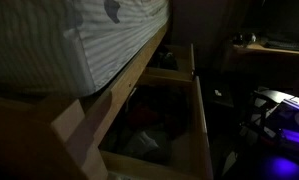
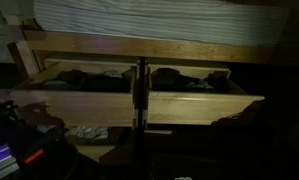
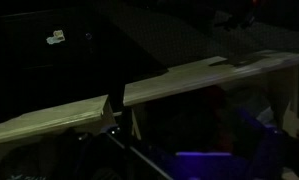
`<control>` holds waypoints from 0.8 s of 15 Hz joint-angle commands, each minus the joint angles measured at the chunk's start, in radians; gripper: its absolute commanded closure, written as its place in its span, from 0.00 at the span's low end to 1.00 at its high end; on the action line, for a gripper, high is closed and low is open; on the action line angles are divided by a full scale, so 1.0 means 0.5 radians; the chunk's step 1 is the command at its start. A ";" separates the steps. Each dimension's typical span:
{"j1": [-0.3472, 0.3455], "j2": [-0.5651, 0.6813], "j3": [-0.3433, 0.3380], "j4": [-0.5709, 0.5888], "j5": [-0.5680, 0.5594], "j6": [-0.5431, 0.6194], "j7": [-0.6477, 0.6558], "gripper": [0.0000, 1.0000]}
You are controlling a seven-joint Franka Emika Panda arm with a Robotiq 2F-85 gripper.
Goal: Pick the garment on top of the orange garment in the top left drawer and put it in the top right drawer
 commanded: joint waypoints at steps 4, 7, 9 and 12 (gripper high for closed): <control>-0.036 0.007 0.030 0.003 0.017 -0.002 -0.015 0.00; -0.036 0.007 0.030 0.003 0.017 -0.002 -0.015 0.00; -0.036 0.007 0.030 0.003 0.017 -0.002 -0.015 0.00; -0.050 0.117 0.041 -0.082 0.025 0.076 0.099 0.00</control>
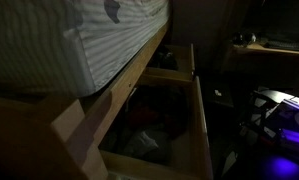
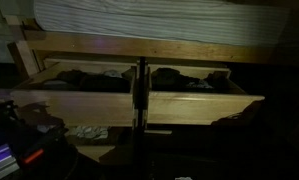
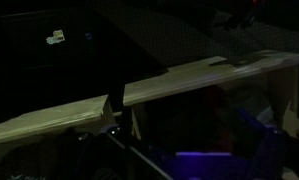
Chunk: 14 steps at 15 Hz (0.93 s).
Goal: Pick the garment on top of the orange garment in the top left drawer and put it in the top right drawer
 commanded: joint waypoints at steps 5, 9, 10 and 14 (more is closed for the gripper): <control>0.032 0.391 0.136 -0.432 0.372 0.550 0.448 0.00; 0.208 0.511 0.480 -0.496 0.596 1.258 0.735 0.00; 0.252 0.561 0.579 -0.478 0.587 1.427 0.845 0.00; 0.300 0.608 0.787 -0.462 0.486 1.709 1.180 0.00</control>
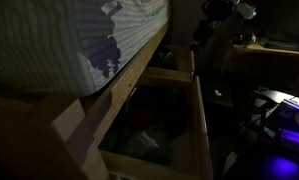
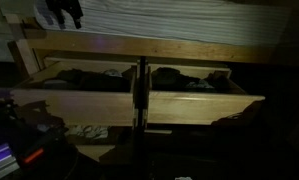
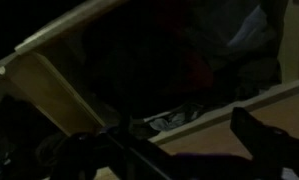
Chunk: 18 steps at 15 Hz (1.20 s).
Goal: Pick the garment on top of the orange garment in the top left drawer and put it in the top right drawer
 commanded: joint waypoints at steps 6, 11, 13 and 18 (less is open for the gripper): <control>-0.050 0.330 0.154 0.044 -0.173 0.285 0.306 0.00; -0.047 0.854 0.062 0.180 -0.587 0.387 0.575 0.00; 0.087 1.020 -0.174 0.264 -0.988 0.525 0.821 0.00; 0.142 1.147 -0.285 0.356 -1.200 0.603 1.028 0.00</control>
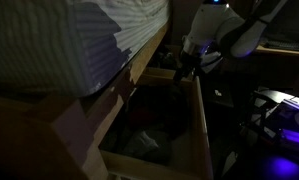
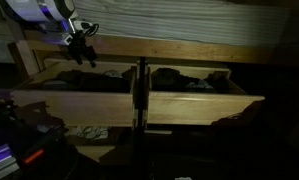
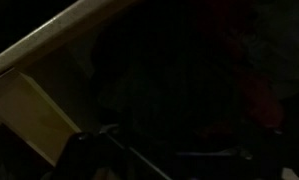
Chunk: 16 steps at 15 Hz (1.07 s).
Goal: Pick the garment on top of the orange garment in the top left drawer and put it in the top right drawer
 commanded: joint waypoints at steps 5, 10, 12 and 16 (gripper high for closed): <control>0.174 0.173 -0.249 0.117 -0.170 0.139 0.179 0.00; 0.331 0.519 -0.505 0.207 -0.191 0.394 0.335 0.00; 0.300 0.447 -0.473 0.162 -0.183 0.346 0.296 0.00; 0.211 0.509 -0.392 0.168 -0.181 0.396 0.283 0.00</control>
